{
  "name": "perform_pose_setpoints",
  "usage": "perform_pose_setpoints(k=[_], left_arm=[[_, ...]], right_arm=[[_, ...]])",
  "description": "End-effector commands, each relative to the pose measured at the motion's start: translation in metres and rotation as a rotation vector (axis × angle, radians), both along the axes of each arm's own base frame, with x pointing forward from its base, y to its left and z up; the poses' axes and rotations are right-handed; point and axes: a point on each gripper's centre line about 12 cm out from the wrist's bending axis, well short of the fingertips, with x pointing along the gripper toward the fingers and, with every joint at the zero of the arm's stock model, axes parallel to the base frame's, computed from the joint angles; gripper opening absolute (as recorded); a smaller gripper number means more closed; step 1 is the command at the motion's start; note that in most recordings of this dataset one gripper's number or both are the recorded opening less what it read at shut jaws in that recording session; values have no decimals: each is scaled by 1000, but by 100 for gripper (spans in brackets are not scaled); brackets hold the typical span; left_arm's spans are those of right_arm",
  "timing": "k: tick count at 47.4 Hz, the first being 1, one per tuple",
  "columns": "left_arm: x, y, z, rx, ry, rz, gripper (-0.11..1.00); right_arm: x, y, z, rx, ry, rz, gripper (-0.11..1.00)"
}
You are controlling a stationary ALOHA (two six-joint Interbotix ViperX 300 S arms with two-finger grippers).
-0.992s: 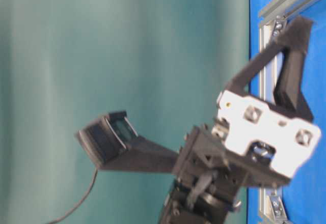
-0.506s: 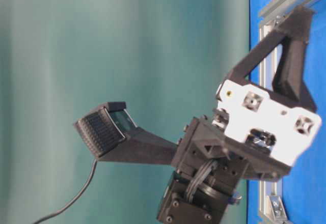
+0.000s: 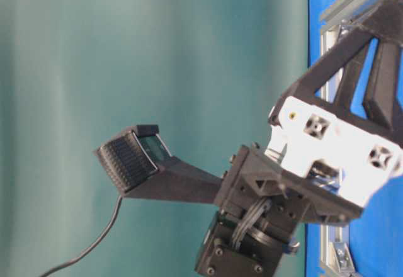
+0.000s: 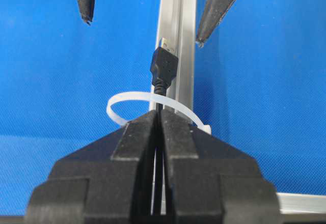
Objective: Insert the wire through the string loop located on the right side.
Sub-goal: 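Open the left gripper around the USB plug and close on it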
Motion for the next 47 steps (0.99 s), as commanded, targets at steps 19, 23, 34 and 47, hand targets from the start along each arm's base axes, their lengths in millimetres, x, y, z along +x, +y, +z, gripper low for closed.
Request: perform_pose_setpoints(k=[19,23,34,47], left_arm=[[5,0,13,-4,-38,1,91],[6,1,11,-3,-34,2,91],[11,5,-14,4,13,12,91],[14,5,-20,3,23,15,91]], right_arm=[[5,0,7,5,-33,-4,-3],[5,0,7,5,-33,-4,-3],[5,0,7,5,-33,-4,-3],[5,0,7,5,-30,-3,-3]])
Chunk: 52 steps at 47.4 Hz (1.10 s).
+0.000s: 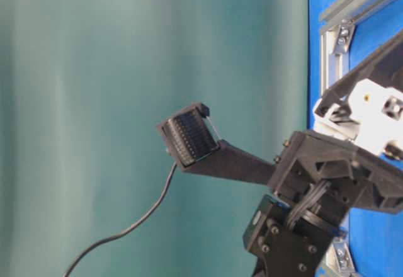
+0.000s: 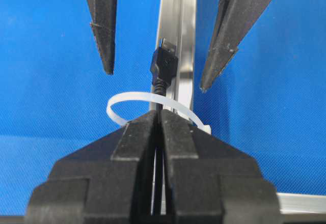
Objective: Insert the wire through the string loop located on the right side.
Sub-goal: 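Open the left gripper around the USB plug and close on it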
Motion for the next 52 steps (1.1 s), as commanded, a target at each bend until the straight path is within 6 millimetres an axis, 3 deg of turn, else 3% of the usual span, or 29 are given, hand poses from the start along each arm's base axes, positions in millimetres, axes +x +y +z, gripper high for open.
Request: perform_pose_setpoints(k=[1,52], left_arm=[[5,1,14,-5,-40,3,91],[5,1,15,-15,-40,7,88]], right_arm=[[5,0,7,5,-30,-3,-3],[5,0,7,5,-30,-3,-3]])
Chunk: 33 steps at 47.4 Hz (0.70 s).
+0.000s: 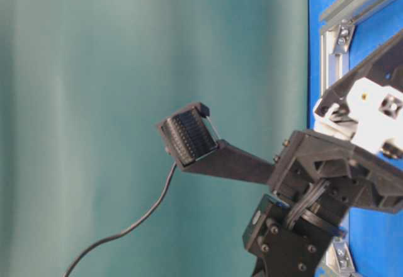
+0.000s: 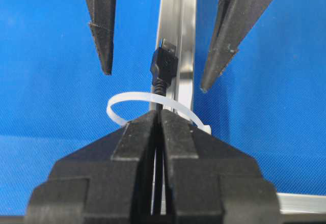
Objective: Insert the wire through the string loop located on the right side.
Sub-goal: 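Open the left gripper around the USB plug and close on it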
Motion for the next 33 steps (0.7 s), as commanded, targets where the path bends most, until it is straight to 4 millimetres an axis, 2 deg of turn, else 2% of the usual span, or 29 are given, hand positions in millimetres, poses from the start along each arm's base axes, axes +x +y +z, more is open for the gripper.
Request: perform_pose_setpoints(k=[1,3,5,13,15,33], left_arm=[[5,0,15,-4,-40,1,87],[5,0,15,-3,-37,-1,84],[5,0,15,-4,-37,0,75],[6,0,15,-4,-38,0,24],[6,1,15,-3,-37,1,16],[5,1,15,-3,-35,2,17]], right_arm=[[5,0,7,4,-31,-3,-3],[5,0,7,4,-30,-4,-3],[5,0,7,4,-31,-3,-3],[5,0,7,5,-31,-4,-3],[5,1,7,5,-31,-3,-3],[4,1,5,3,-10,0,-3]])
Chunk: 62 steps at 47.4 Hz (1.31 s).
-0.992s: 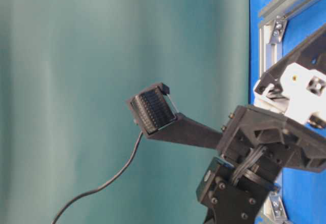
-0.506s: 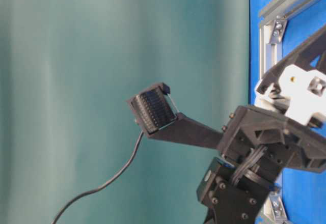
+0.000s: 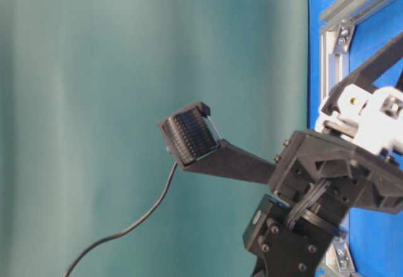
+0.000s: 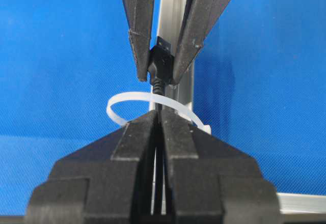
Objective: Insert the wire through the string loop located on the right side.
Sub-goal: 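Open the left gripper around the USB plug and close on it, then open the right gripper and pull the cable leftward through the loop with the left gripper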
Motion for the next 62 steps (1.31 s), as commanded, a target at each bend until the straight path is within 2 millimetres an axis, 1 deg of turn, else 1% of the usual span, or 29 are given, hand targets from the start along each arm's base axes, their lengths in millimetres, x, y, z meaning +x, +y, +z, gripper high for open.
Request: perform_pose_setpoints(k=[1,10,13,15,19,24,28,30,34,37,41,44,52,54,60,62], left_arm=[[5,1,15,-4,-41,2,17],[6,0,15,-4,-43,0,17],[6,0,15,-4,-43,0,17],[6,1,15,-3,-43,0,17],[6,0,15,-4,-43,0,17],[6,0,16,-5,-44,0,17],[6,0,16,-5,-44,0,17],[6,-1,15,-4,-43,-2,17],[5,-1,16,-3,-43,-3,17],[3,-1,17,1,-43,-5,17],[-5,0,22,5,-44,-7,17],[-15,0,26,7,-42,-11,17],[-53,-2,38,7,-33,-25,17],[-67,-1,39,8,-27,-28,17],[-105,4,36,10,-2,-27,17],[-121,6,34,5,6,-25,17]], right_arm=[[4,1,4,4,-7,0,-3],[3,2,0,6,33,5,-1],[3,2,1,8,31,3,4],[3,2,1,9,31,5,9],[3,2,1,10,30,3,31],[3,2,1,10,30,2,65],[3,2,1,10,32,2,88],[3,2,1,10,32,2,94],[4,2,1,11,32,1,90],[4,2,1,11,32,1,90],[3,2,1,10,33,2,91],[4,2,1,10,32,2,91],[4,2,1,7,31,3,91],[4,2,1,6,31,4,91],[4,2,1,5,31,6,91],[4,2,2,5,30,5,91]])
